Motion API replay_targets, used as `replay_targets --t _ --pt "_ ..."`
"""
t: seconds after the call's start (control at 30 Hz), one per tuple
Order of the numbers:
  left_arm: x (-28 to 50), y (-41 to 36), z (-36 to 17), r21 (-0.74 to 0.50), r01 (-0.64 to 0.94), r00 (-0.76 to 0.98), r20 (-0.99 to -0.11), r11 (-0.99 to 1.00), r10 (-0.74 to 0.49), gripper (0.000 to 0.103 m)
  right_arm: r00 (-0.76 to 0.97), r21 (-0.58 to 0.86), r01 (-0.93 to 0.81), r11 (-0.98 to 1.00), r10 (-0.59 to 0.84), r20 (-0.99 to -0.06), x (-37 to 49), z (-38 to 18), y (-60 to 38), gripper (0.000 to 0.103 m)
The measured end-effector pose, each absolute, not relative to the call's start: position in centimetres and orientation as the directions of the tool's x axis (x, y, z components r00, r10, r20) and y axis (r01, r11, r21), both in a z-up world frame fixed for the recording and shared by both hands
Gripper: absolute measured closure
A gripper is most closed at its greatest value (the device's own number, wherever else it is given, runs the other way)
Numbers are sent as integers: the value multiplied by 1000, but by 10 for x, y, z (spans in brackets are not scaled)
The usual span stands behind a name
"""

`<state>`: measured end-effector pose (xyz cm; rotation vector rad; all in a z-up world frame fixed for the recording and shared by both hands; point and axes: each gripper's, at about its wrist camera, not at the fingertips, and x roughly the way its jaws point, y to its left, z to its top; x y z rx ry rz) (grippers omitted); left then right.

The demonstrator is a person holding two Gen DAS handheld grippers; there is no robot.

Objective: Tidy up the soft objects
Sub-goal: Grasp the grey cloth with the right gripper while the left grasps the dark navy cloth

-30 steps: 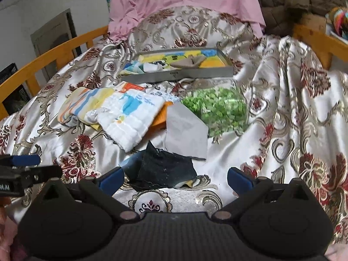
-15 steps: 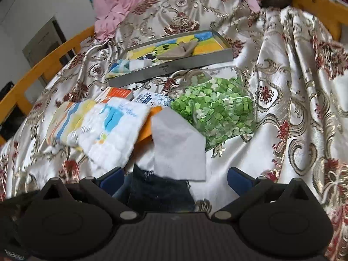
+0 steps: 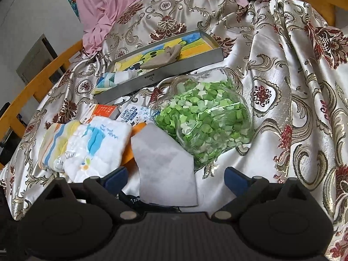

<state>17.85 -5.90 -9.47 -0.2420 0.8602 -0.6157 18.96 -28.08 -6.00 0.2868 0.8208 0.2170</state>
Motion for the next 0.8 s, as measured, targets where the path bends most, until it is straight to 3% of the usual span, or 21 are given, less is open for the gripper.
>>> replay_targets --t 0.3,0.47,0.53,0.63,0.8 --pt "181 -63 -106 -494 419 454 -613 762 -647 30 619 377 -93 922 350 -703 197 -72 -277 24" --pt "186 -59 -110 -510 391 470 -605 766 -643 54 613 355 -132 925 358 -704 197 -74 -269 44" --pt "187 -56 -111 -526 373 476 -598 764 -645 60 619 355 -136 925 359 -698 197 -73 -268 55" --pt "187 -52 -113 -556 359 481 -578 749 -660 68 626 352 -136 926 356 -694 197 -74 -268 64" --pt "186 -53 -112 -541 372 490 -576 754 -655 81 627 355 -140 925 360 -691 200 -77 -267 62"
